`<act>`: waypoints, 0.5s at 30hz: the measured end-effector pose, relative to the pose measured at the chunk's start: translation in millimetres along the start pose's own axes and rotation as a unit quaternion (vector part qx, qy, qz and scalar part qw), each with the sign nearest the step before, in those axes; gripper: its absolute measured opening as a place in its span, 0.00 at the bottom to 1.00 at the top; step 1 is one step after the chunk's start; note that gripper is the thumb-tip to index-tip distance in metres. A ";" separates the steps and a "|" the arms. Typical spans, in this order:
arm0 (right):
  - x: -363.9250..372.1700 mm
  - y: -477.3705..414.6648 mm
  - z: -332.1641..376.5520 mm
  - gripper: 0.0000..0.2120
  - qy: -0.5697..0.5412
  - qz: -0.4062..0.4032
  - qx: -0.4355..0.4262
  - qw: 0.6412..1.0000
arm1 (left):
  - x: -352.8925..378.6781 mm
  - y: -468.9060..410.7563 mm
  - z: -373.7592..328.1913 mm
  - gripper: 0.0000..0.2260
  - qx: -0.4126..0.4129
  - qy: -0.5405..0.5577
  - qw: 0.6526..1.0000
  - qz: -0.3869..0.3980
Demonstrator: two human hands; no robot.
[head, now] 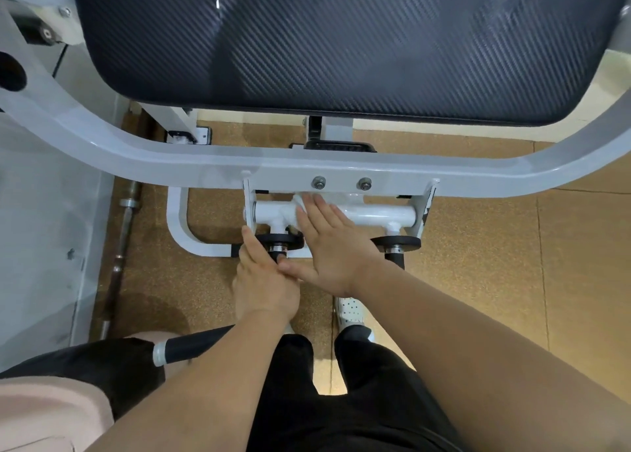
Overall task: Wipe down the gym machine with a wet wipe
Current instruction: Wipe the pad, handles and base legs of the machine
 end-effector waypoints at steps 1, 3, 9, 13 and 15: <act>1.6 3.4 -6.8 0.53 -0.002 -0.002 0.029 1.000 | 0.7 -0.2 0.5 0.35 0.002 0.005 1.000 -0.001; 7.8 18.5 -26.2 0.54 0.001 -0.001 0.112 0.994 | 0.8 -0.9 1.0 0.34 0.002 0.013 1.000 -0.005; 12.6 45.3 -51.4 0.57 -0.015 0.022 0.261 0.965 | 0.6 -0.2 -0.1 0.33 -0.001 0.016 1.000 0.007; 4.6 19.0 -27.0 0.56 -0.014 0.012 0.183 0.983 | 0.6 -0.6 0.0 0.33 0.002 0.022 1.000 0.006; 0.8 10.3 -19.0 0.53 0.011 0.011 0.110 0.994 | 1.2 -0.4 0.2 0.34 0.005 0.026 1.000 0.007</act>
Point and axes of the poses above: each hand's wrist, its own y-axis away from the middle knuckle, its own x-axis out of the palm, z = x × y, the point moved 5 cm from there along -y, towards the middle knuckle, and after that the axes turned 8 degrees about z, right-handed, at the moved point
